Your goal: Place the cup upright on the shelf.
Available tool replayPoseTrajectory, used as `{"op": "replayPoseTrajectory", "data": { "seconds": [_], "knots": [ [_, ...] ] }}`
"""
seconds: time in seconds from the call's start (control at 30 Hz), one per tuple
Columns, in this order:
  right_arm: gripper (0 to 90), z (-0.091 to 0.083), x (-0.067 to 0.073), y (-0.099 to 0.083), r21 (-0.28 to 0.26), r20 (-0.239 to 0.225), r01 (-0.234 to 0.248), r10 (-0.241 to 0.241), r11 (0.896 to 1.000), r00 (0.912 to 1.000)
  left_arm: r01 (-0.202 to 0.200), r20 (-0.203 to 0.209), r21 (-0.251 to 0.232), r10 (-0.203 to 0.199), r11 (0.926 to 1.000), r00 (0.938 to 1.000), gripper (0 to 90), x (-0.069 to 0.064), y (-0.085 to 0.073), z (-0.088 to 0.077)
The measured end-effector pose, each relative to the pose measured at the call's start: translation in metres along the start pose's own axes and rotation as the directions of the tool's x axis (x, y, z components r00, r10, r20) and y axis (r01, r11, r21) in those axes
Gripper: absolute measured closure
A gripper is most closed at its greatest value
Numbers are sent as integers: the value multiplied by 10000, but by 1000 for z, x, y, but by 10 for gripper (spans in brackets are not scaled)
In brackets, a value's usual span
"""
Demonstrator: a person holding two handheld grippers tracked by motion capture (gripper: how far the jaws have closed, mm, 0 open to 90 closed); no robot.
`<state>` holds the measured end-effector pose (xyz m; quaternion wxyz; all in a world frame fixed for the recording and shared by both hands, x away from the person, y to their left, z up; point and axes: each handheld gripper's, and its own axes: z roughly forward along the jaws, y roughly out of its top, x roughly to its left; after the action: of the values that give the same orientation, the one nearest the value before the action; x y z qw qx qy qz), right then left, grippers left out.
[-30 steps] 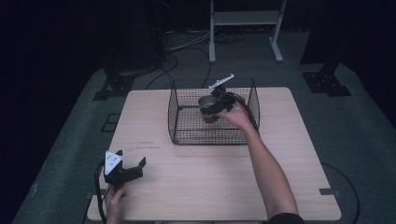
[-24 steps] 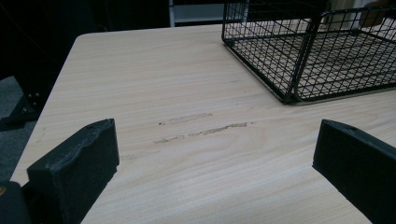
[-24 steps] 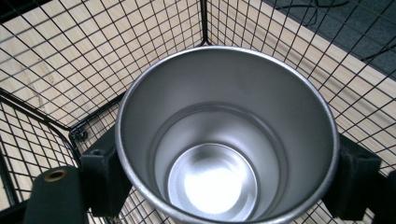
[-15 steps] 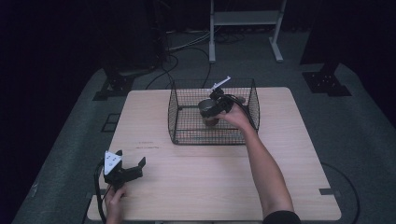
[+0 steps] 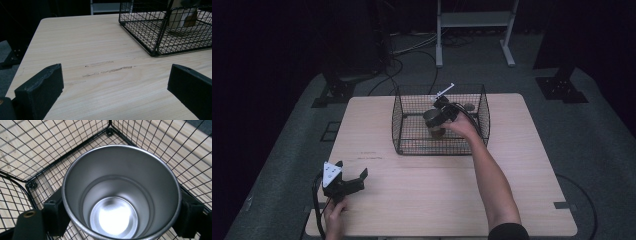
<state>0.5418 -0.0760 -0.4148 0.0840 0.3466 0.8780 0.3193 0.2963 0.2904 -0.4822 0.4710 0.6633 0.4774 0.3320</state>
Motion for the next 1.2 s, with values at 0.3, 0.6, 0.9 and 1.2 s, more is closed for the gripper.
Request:
{"op": "replayPoseTrajectory", "data": {
  "seconds": [0.3,0.6,0.9,1.2],
  "knots": [
    [174,7,1,0,273,246,258,-265,9993,9993,4,2,24,-4,10000,10000,0,0,0,0],
    [136,4,1,0,245,400,351,-360,9991,9986,44,1,-11,-44,10000,10000,0,0,0,0],
    [125,2,3,-1,337,496,510,-527,9981,9974,42,1,-13,-42,10000,10000,0,0,0,0],
    [92,-2,4,0,186,523,438,-447,9989,9976,32,2,-9,-32,10000,10000,0,0,0,0]
  ]
}}
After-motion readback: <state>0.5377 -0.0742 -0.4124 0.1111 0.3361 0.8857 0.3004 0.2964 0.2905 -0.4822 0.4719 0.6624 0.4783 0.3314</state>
